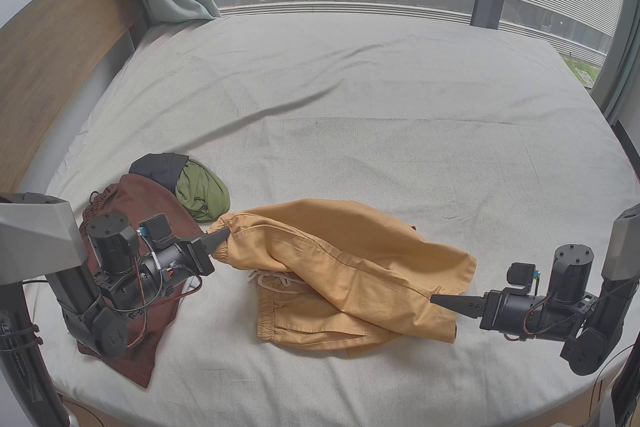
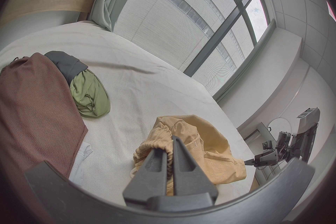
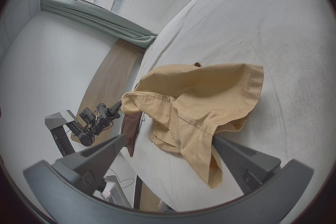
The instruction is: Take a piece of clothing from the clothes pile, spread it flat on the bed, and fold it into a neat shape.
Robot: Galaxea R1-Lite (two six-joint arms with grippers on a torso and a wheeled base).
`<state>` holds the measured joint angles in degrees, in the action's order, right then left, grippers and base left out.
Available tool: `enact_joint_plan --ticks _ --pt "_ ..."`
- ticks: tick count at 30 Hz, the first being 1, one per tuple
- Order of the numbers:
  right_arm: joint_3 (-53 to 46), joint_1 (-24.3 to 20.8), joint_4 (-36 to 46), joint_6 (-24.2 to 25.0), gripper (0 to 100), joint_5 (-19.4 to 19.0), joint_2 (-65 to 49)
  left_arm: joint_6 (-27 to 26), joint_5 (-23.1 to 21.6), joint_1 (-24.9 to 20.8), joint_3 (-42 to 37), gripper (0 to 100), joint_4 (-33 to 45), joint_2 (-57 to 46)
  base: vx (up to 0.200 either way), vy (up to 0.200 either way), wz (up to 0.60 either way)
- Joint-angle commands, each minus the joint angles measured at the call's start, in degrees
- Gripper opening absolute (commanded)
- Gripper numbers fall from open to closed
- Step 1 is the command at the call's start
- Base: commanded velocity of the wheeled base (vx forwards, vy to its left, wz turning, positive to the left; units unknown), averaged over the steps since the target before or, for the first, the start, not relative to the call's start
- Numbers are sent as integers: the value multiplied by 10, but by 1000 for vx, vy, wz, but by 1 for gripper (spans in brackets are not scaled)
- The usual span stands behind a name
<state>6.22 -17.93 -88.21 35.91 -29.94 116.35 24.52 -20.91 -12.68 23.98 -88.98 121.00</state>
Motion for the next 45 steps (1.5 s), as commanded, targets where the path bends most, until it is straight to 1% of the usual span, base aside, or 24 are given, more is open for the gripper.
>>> enact_joint_plan --ticks 1,16,21,23,29,38,41,45 --pt "-4 1 0 -1 100 0 -9 0 0 1 1 0 -1 1 0 0 0" --pt "-8 4 0 -4 100 0 -8 0 0 -1 0 0 -1 7 0 0 0" --pt "-3 2 -1 -5 100 1 38 0 0 -2 -1 0 -1 7 0 0 0" --pt "6 3 -1 -15 100 1 63 0 0 -2 -1 0 -1 8 0 0 0" --pt "25 -2 -1 -17 100 12 100 0 0 -2 0 0 -1 7 0 0 0" --pt "56 -2 -2 -10 100 17 110 0 0 -2 -1 0 -1 7 0 0 0" --pt "73 -3 -2 9 100 22 111 0 0 -2 -1 0 -1 7 0 0 0" --pt "86 -6 -3 14 100 22 129 0 0 -2 -1 0 -1 7 0 0 0"
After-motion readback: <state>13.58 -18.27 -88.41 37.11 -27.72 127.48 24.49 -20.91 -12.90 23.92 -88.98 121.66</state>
